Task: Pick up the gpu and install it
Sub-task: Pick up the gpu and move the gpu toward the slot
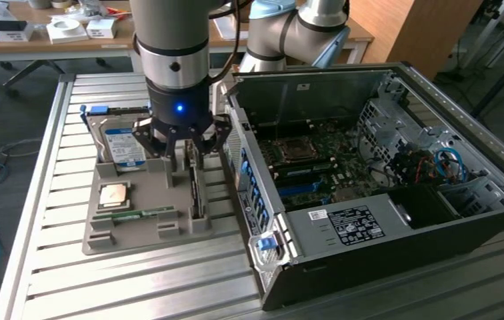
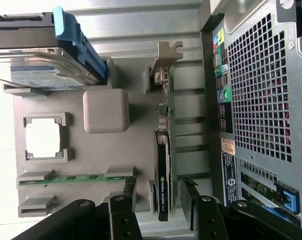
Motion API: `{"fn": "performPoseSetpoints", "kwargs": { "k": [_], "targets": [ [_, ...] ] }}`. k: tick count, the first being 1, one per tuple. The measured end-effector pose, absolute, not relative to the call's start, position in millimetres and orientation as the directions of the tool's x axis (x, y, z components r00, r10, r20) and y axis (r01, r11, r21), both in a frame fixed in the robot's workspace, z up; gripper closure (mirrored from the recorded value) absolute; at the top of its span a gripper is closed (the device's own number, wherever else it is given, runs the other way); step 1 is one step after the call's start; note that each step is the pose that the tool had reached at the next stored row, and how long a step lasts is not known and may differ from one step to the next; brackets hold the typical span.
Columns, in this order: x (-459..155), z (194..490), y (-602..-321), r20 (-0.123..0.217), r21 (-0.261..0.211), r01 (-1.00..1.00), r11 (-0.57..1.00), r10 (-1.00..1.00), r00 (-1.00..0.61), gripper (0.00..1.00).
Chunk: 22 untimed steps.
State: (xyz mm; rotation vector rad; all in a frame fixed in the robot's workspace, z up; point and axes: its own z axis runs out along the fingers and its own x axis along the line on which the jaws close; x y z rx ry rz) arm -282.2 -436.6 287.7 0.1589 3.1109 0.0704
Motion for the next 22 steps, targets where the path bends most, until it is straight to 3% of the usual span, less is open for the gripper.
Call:
{"fn": "performPoseSetpoints", "kwargs": {
  "k": [22],
  "targets": [
    [-273.7, 280.0, -436.7, -0.023, 0.046, 0.101, 0.994, 0.102, -0.994, 0.51]
  ]
}}
